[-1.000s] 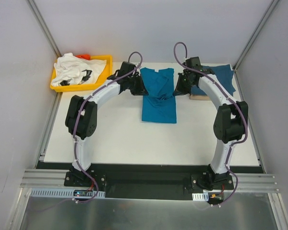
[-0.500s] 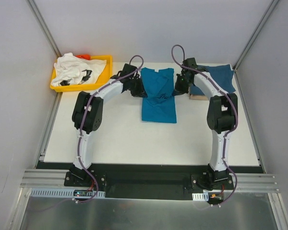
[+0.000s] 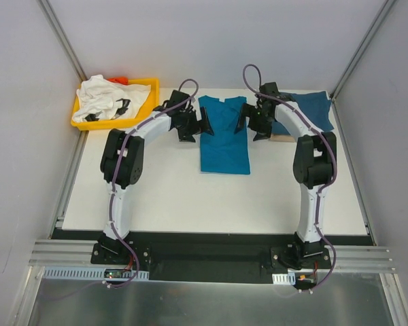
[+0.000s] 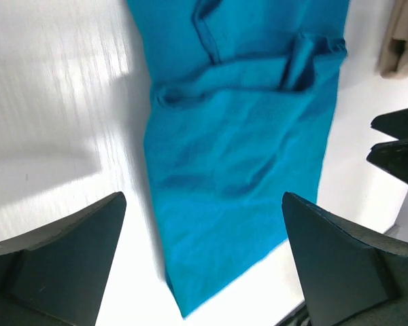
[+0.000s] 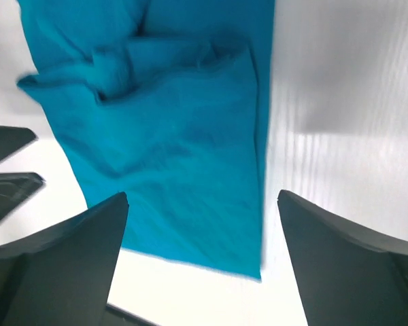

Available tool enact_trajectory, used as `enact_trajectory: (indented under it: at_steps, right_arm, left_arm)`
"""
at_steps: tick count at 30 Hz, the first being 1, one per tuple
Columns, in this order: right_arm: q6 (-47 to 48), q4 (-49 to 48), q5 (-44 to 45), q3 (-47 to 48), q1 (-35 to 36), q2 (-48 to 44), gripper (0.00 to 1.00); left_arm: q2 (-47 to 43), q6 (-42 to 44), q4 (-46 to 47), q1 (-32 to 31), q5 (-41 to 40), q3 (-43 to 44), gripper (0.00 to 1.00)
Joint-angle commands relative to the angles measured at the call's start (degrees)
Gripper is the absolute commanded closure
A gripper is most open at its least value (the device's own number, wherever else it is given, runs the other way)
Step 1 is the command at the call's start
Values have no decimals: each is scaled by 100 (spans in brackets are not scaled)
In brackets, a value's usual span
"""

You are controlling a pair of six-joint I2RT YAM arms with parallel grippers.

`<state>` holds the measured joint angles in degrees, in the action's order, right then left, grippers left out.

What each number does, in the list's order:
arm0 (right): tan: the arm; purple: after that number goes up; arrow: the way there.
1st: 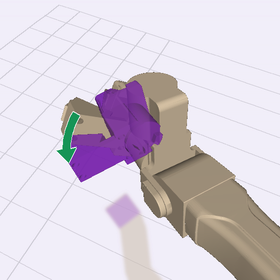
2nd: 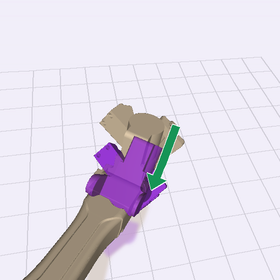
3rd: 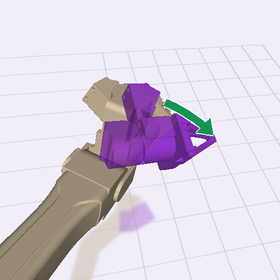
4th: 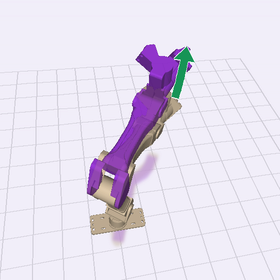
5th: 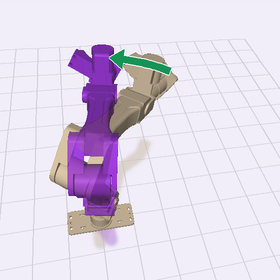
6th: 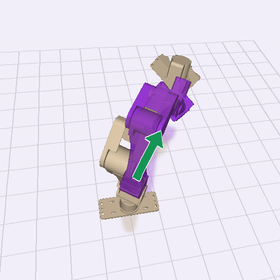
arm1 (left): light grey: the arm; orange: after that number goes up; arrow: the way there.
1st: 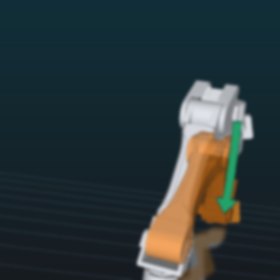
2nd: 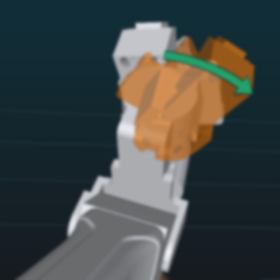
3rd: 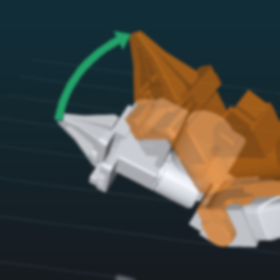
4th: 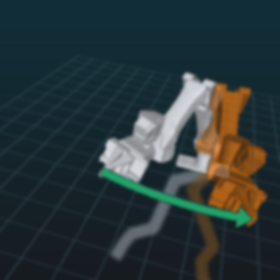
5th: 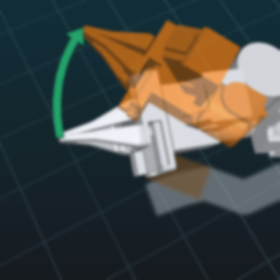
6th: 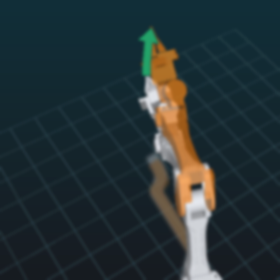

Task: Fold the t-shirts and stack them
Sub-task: Fold the folded rectangular tshirt in 1/3 of the way, then grab one side of the 2/3 rectangular tshirt with both arms

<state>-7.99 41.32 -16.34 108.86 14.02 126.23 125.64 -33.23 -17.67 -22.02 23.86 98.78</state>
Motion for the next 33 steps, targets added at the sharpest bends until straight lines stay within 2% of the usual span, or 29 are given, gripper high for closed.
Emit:
enact_trajectory:
  at_steps: [1, 5, 6, 7, 9, 10, 11, 12, 15, 20, 23, 27, 33]
  right_arm:
    - [175, 175, 175, -688, 83, -1396, 3]
    - [166, -132, 472, -1769, 267, -2426, 3]
    - [175, -237, 691, -2346, 329, -2776, 3]
    - [358, -639, 1285, -2647, 425, -3545, 3]
    - [508, -993, 2218, -3507, 811, -4411, 3]
    - [509, -1290, 2832, -3773, 900, -4771, 3]
    - [431, -1415, 2977, -4002, 909, -5488, 4]
    - [291, -1495, 3083, -4187, 875, -5757, 4]
    - [-246, -1487, 3137, -4811, 760, -6530, 3]
    - [-229, -995, 2891, -5242, 681, -6770, 3]
    - [-229, -1020, 2698, -5681, 672, -6937, 4]
    - [-405, -1196, 2451, -6060, 663, -7077, 3]
    - [-405, -1135, 2188, -6175, 672, -6920, 3]
  left_arm:
    - [-1250, 45, -52, 22, 14, -402, 1]
    - [-1990, -43, -43, -4, 22, -1140, 1]
    - [-2183, -121, -35, -4, 40, -1481, 1]
    - [-2602, -148, -43, -13, 57, -1659, 1]
    - [-3114, -122, -43, -74, -301, -2175, 1]
    - [-3656, -122, -43, -153, -511, -2353, 1]
    - [-3913, -122, -26, -197, -696, -2529, 1]
    - [-4160, -139, -26, -232, -968, -2844, 1]
    - [-4960, -210, -17, -311, -1050, -3433, 1]
    - [-5928, -298, -8, -329, -1278, -4120, 1]
    - [-6148, -368, 18, -329, -1208, -4463, 1]
    - [-5912, -456, 316, -347, -822, -4762, 1]
    - [-4621, -544, 1009, -391, -259, -4553, 2]
